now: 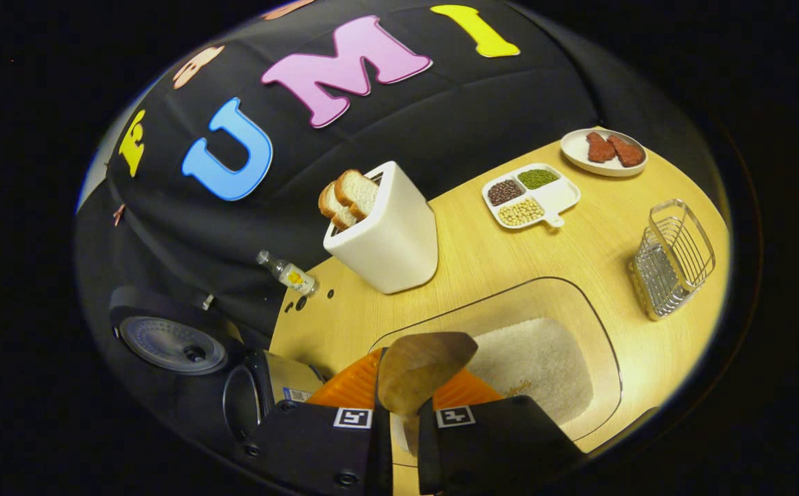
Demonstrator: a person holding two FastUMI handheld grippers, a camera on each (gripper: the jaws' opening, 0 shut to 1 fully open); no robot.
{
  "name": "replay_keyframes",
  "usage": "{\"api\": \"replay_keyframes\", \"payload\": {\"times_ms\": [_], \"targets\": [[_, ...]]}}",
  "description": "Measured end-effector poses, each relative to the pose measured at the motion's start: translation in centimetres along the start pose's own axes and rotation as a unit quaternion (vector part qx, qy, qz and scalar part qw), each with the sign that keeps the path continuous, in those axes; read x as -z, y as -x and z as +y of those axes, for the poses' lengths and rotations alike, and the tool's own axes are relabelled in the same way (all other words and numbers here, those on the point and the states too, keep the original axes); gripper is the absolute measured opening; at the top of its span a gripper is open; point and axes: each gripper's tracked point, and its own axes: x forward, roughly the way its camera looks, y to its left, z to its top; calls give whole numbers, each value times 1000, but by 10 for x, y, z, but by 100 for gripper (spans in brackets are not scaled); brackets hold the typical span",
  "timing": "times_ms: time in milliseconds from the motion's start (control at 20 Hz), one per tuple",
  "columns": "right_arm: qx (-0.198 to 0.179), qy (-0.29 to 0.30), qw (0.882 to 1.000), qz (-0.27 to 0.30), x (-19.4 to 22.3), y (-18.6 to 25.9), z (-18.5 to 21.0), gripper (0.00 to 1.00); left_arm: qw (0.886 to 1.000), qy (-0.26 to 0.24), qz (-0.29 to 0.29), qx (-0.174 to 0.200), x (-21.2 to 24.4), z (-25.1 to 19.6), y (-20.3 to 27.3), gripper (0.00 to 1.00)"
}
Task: Close the left gripper, press the button to open the rice cooker; take a wooden spoon from the chopstick holder with the right hand, scoop a spoonful of rice and pour it into the rice cooker, then put the wooden spoon back into the chopstick holder.
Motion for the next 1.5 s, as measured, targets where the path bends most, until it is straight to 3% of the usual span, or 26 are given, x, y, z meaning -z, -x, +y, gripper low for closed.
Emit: {"api": "replay_keyframes", "payload": {"times_ms": [350,750,1100,1250,1500], "targets": [[11,-107,994,-34,-35,31,-26,19,999,-35,-4,13,-7,6,11,96],[-17,-217,974,-57,-68,60,-14,19,999,-29,-29,30,-28,-1,13,95],[-75,-276,957,-55,-88,74,49,19,998,-14,-46,37,-44,7,11,95],[-98,-262,959,-44,-81,74,87,19,998,16,-60,27,-54,20,13,92],[-131,-242,961,-6,-50,63,149,19,997,40,-64,8,-52,48,15,95]]}}
